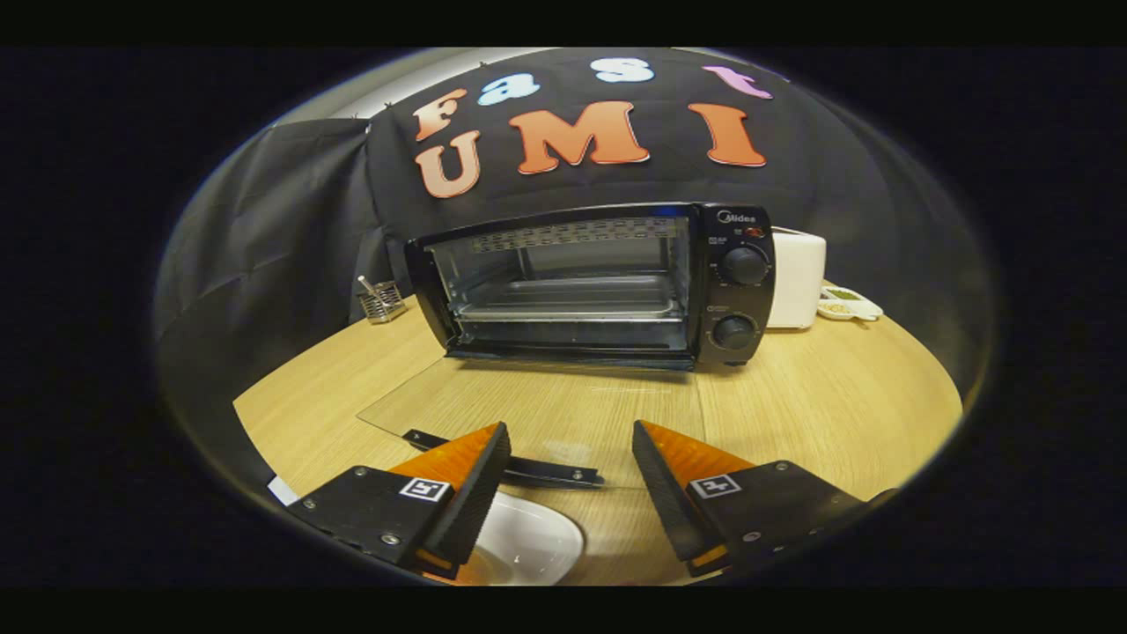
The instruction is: Open the toaster oven, put the food inside, and close the toaster oven door.
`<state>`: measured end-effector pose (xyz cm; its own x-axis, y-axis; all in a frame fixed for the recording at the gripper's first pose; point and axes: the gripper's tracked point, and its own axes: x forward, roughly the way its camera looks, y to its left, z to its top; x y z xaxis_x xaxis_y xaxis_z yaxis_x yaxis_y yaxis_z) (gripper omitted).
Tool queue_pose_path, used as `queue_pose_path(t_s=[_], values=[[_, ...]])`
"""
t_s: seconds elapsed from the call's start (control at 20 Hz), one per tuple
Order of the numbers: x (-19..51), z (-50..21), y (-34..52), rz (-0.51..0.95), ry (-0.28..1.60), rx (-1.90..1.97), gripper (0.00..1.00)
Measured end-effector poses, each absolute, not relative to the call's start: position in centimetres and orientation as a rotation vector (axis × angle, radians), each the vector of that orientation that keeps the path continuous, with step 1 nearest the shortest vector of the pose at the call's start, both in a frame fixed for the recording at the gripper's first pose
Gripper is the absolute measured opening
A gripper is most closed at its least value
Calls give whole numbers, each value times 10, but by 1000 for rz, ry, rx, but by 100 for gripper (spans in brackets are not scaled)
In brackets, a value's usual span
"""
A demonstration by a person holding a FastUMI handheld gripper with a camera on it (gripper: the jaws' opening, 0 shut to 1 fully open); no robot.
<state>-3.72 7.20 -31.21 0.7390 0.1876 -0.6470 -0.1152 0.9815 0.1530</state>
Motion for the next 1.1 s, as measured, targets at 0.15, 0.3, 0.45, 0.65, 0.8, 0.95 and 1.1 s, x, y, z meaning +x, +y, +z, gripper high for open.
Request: queue_pose_path(t_s=[0.15, 0.3, 0.45, 0.65, 0.8, 0.95, 1.1], values=[[-48, -298, 77, 203, 697, 87, 91], [-66, -286, 85, 259, 682, 91, 93], [-89, -283, 98, 328, 695, 100, 93], [-118, -280, 112, 403, 712, 99, 93], [-139, -281, 119, 442, 736, 130, 93], [-149, -281, 118, 453, 743, 119, 94], [-159, -286, 116, 452, 760, 141, 93]])
